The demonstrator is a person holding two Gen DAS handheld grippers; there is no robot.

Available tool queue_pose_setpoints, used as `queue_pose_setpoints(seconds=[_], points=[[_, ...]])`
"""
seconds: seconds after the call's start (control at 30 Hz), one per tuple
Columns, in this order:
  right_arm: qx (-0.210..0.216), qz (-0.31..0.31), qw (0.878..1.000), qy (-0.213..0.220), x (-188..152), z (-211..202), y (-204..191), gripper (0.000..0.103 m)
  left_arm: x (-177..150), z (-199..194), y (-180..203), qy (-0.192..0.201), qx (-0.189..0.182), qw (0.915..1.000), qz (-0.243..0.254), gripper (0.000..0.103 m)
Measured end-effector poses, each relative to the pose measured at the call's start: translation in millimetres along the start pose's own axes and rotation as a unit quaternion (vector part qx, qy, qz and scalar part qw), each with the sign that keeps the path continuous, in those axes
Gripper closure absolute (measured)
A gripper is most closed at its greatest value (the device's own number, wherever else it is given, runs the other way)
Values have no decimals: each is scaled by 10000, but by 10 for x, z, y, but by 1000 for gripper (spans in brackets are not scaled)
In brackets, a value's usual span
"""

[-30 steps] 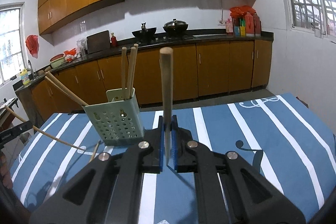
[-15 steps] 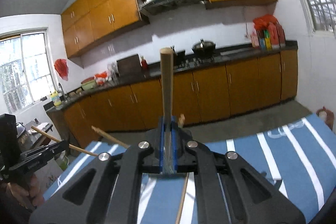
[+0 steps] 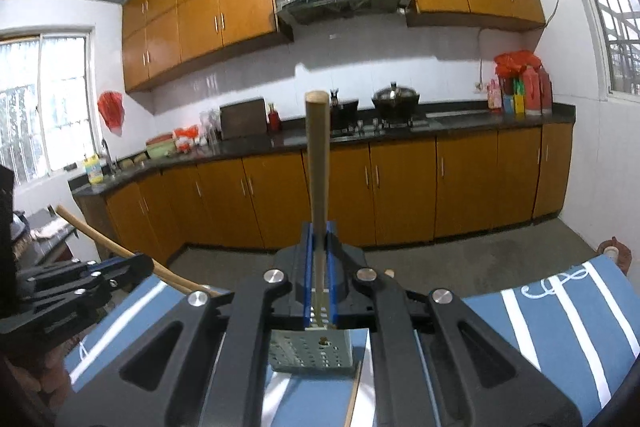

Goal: Organize utensils
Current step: 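Lift both held chopsticks upright above the green holder with both tools, then open both tools to drop the chopsticks into the green holder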

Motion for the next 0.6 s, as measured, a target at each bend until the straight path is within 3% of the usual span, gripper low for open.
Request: queue_pose_setpoints(seconds=[0.33,0.6], points=[[-59,43,9994,-347,-249,217,25,95,-182,296,-33,-367,89,9993,-31,96],[-15,147,9997,-170,-180,49,45,88,-166,212,-67,-276,59,9992,-268,95]])
Point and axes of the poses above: each gripper's, at about its wrist camera, not at the fingertips, and z roughly the way its jaws point, y to its right, x to its top, the point moved 10 cm from there along z, roughly the way its jaws point, and after that the axes turned 9 degrees about y, right-handed, at the moved point
